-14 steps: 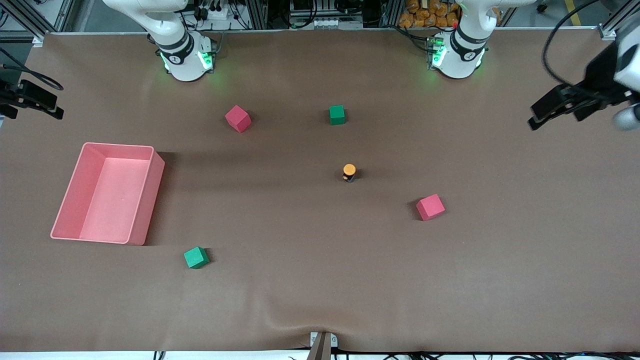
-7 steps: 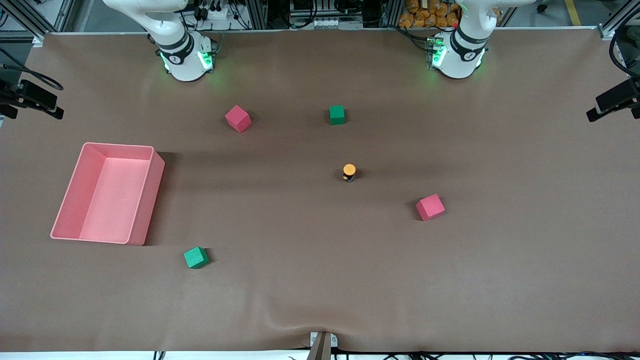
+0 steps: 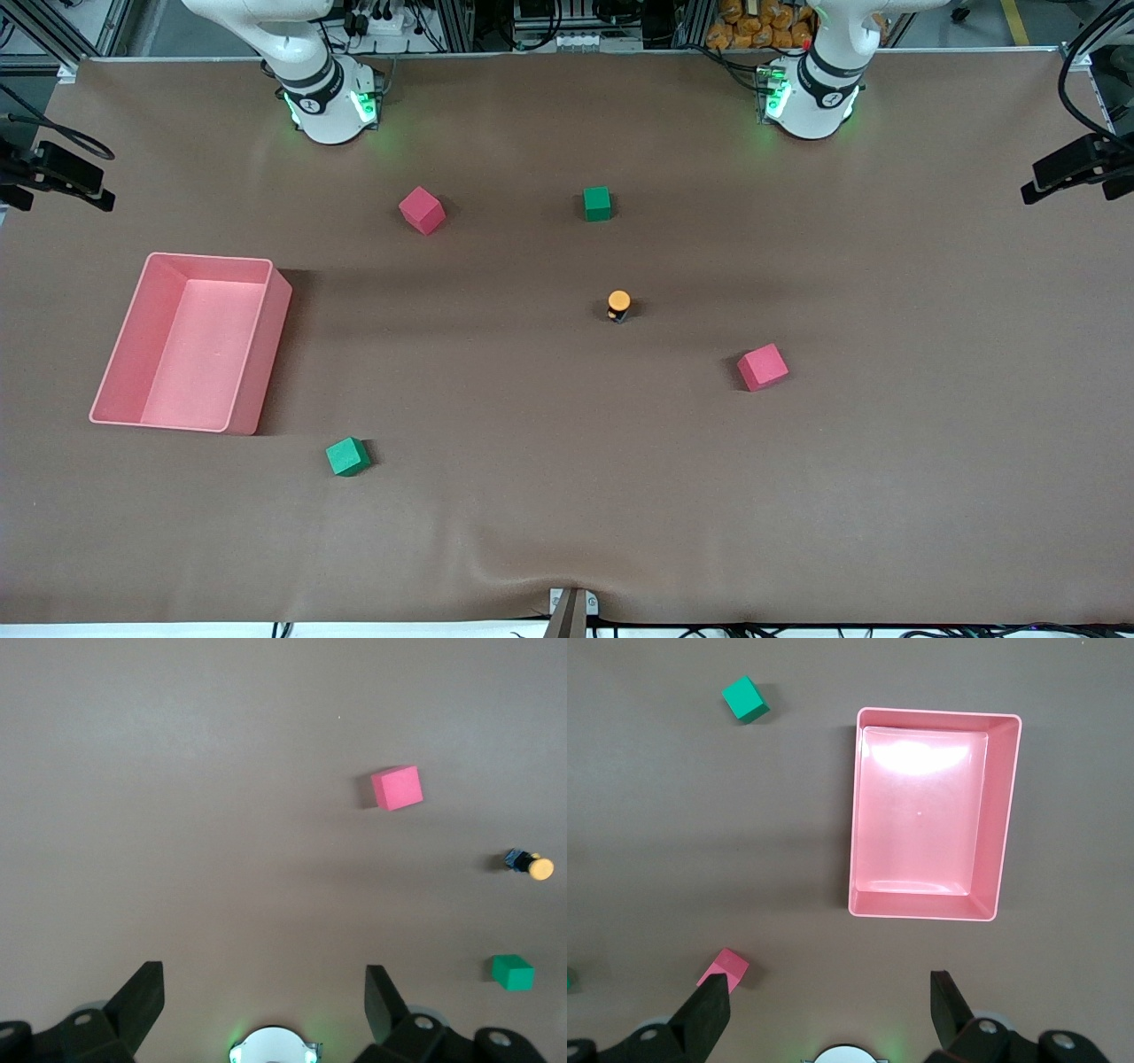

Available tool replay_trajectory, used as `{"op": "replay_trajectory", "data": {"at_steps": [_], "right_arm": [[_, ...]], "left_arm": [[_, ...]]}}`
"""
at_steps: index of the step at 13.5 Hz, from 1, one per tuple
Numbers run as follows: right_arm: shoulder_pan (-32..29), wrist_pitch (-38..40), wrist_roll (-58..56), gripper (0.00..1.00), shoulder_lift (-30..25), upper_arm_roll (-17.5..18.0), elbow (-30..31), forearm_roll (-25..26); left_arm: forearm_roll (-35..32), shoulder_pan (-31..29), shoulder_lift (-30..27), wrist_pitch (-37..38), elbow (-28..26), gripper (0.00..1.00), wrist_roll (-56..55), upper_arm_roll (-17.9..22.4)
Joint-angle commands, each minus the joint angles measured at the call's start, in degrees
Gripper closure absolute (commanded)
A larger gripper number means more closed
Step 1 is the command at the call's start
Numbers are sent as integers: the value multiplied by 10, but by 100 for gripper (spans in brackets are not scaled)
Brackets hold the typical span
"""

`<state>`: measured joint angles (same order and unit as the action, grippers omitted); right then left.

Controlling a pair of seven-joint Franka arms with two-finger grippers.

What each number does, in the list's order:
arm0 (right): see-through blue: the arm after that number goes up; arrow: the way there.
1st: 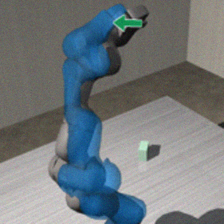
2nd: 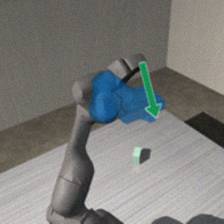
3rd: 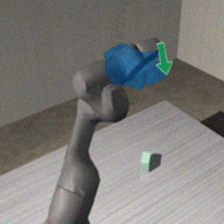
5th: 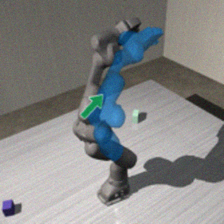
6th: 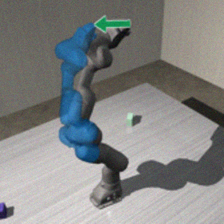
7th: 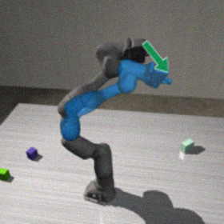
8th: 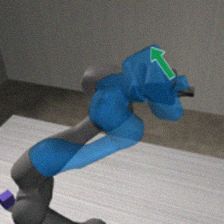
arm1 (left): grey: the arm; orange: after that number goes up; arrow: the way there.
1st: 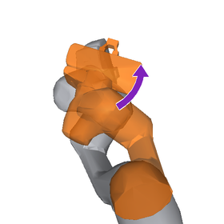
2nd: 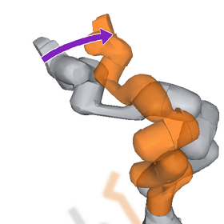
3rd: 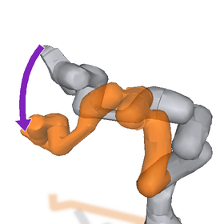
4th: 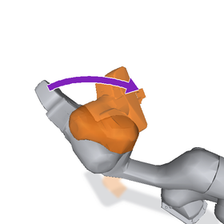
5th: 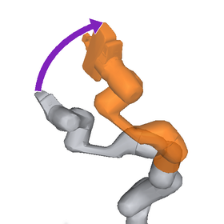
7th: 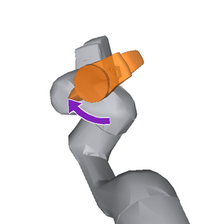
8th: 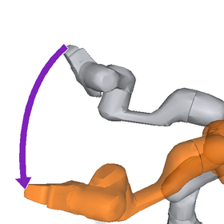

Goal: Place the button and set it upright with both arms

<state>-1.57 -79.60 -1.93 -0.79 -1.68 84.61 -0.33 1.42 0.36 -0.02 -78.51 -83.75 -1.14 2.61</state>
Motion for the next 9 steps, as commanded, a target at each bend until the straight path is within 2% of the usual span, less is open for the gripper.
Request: {"op": "replay_trajectory", "data": {"at_steps": [1,9], "right_arm": [[0,6,-4,0,2,1,-8,-5],[0,8,-4,0,2,2,-8,-5]], "left_arm": [[-12,-1,-16,-24,-33,0,33,1],[-6,3,-20,-25,-48,0,19,5]]}}
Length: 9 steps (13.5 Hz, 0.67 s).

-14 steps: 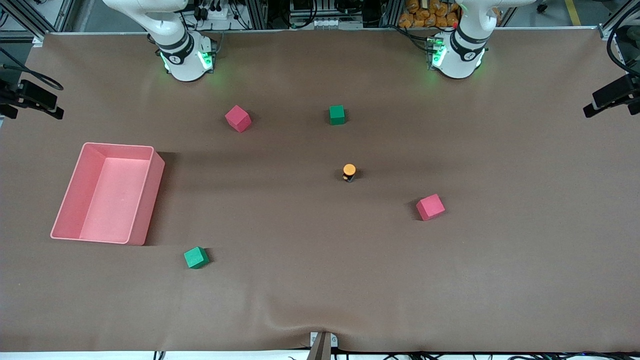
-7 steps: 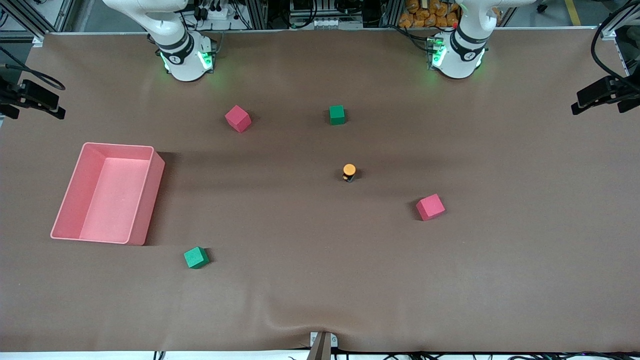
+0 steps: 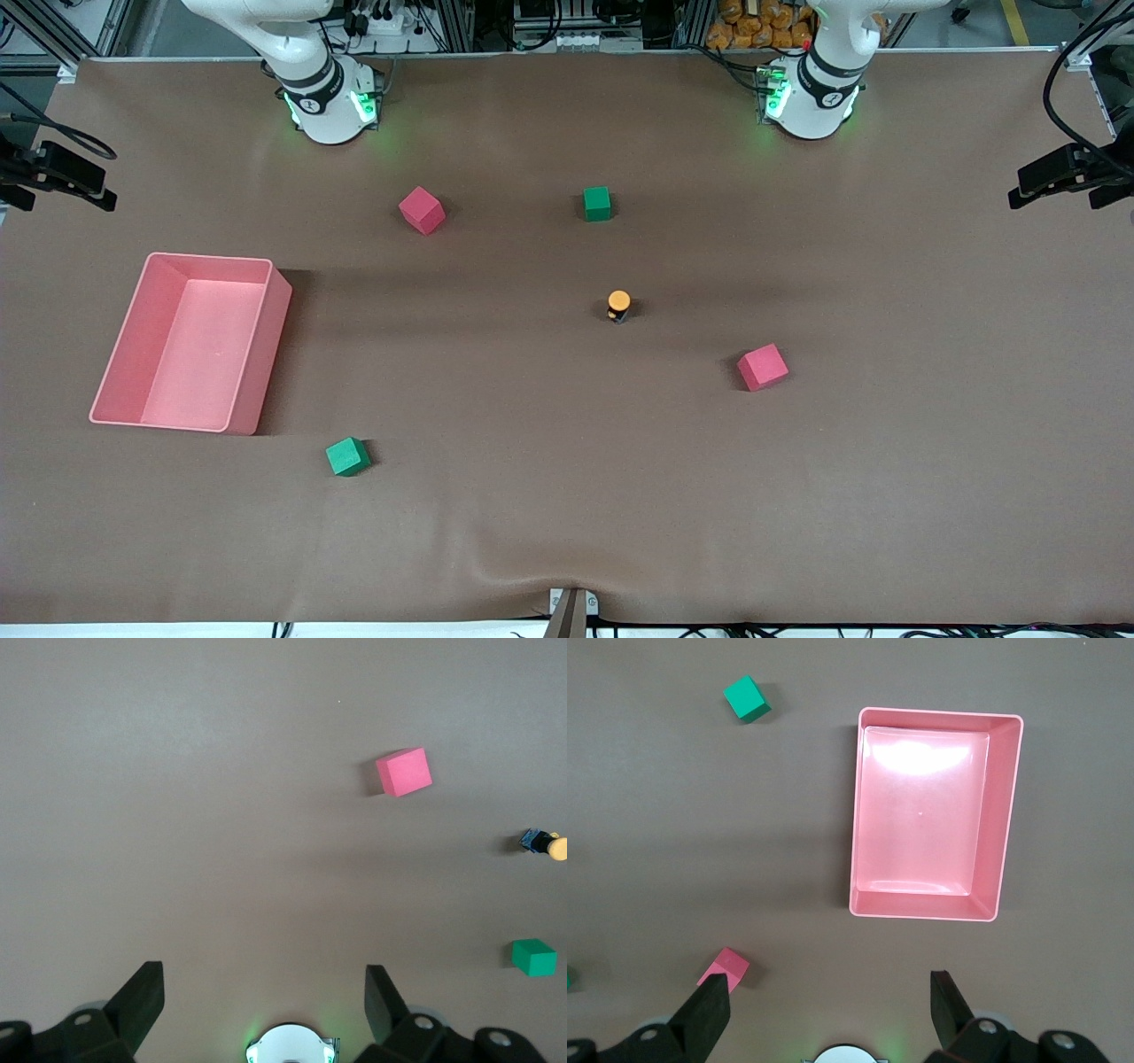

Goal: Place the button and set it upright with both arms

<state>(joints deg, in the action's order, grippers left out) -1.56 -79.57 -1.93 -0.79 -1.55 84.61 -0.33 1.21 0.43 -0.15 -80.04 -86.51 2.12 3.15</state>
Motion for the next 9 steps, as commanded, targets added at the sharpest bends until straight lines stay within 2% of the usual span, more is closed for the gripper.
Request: {"op": "replay_trajectory", "data": {"at_steps": [1,9], "right_arm": [[0,7,-4,0,2,1,-8,-5],[0,6,-4,0,2,1,-8,-6]], "left_arm": [[-4,3,-19,-10,-21,0,-19,-7],[-9,3,-14,-10,-17,0,-15,-9]]}}
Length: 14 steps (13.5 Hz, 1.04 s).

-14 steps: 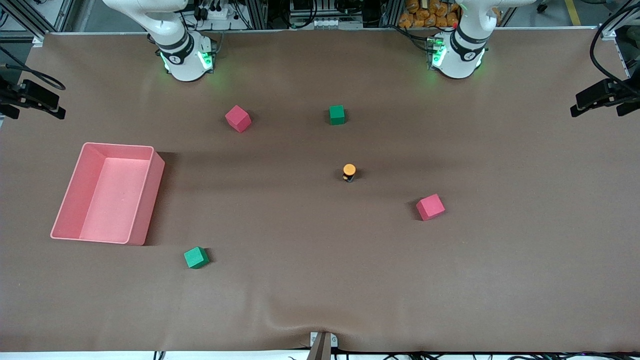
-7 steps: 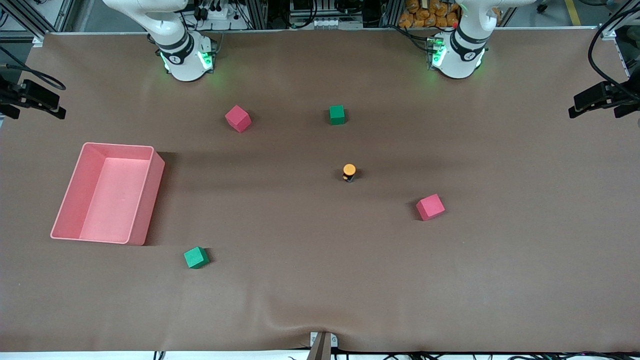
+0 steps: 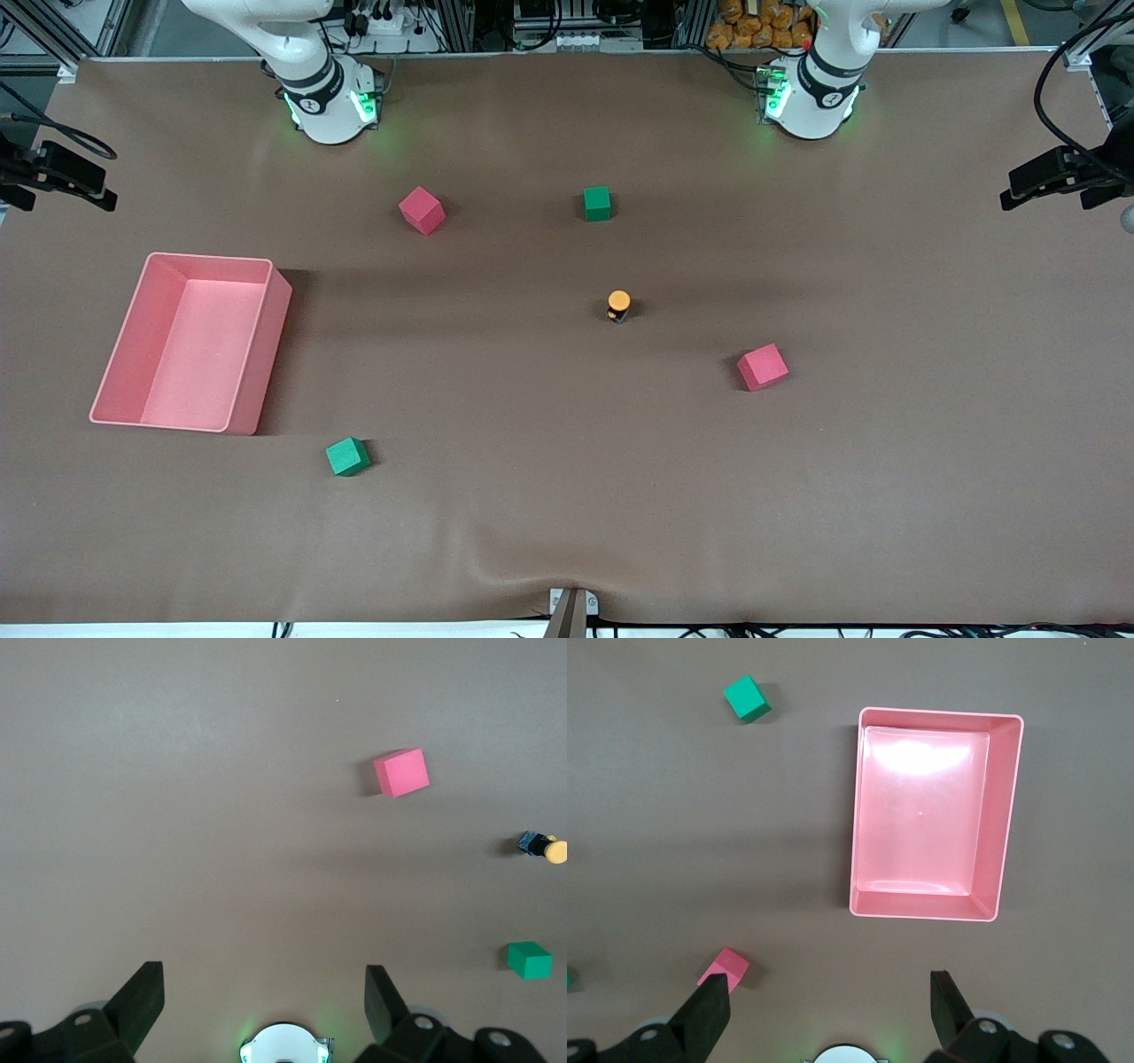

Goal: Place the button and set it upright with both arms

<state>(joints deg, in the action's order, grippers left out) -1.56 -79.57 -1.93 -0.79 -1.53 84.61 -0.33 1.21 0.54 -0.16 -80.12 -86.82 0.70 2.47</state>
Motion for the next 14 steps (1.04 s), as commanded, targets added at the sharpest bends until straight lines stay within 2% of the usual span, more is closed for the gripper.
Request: {"op": "replay_trajectory", "data": {"at_steps": [1,3,6,14], "right_arm": [[0,6,-4,0,2,0,-8,-6],[0,6,-4,0,2,1,-8,-5],[0,6,-4,0,3,1,-8,-5],[1,5,-4,0,3,1,-8,-6]], "left_arm": [[-12,2,-14,-9,-14,0,-2,-3],[-24,1,-18,-15,-10,0,-12,-15],[-21,-2,-15,-51,-11,0,-11,-11],[-25,0,-5,-51,-5,0,-10,-12]]}}
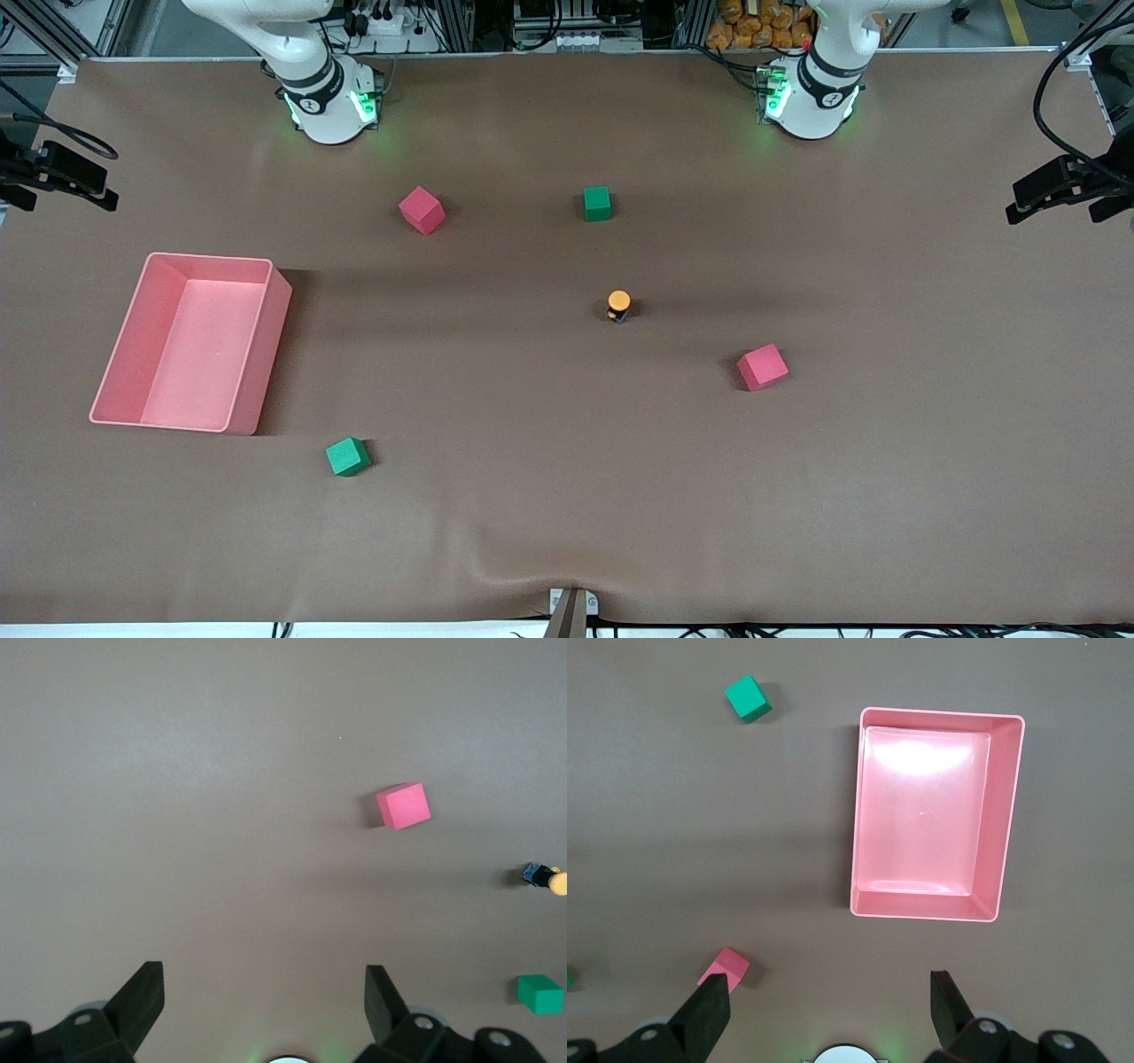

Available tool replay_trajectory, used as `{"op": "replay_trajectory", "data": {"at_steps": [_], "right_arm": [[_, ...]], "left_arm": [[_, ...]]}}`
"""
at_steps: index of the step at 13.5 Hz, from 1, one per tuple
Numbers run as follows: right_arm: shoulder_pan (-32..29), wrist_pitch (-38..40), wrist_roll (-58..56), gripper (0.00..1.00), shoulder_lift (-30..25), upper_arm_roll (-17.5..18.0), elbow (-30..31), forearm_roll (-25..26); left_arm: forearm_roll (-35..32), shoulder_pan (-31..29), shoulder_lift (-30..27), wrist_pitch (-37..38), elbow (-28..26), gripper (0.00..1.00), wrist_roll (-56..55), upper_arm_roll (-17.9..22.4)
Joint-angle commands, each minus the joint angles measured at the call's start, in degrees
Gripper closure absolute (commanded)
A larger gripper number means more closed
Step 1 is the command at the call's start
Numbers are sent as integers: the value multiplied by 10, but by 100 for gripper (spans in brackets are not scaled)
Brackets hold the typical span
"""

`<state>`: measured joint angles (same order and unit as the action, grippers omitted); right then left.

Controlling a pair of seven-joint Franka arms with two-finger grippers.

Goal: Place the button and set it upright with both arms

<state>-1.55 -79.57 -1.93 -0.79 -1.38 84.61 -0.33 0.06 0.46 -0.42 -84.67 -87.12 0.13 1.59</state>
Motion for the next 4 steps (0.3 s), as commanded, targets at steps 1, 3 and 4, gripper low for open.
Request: {"op": "replay_trajectory", "data": {"at_steps": [1,3,4], "right_arm": [[1,5,-4,0,3,0,-8,-6],[1,5,-4,0,3,0,-8,-5],[1,5,-4,0,3,0,-8,-5]], "left_arm": [[-14,1,-1,-6,-1,0,-3,-4],[-15,2,2,-6,-1,0,-1,-4],[-15,2,2,-6,1,0,-3,-4]]}}
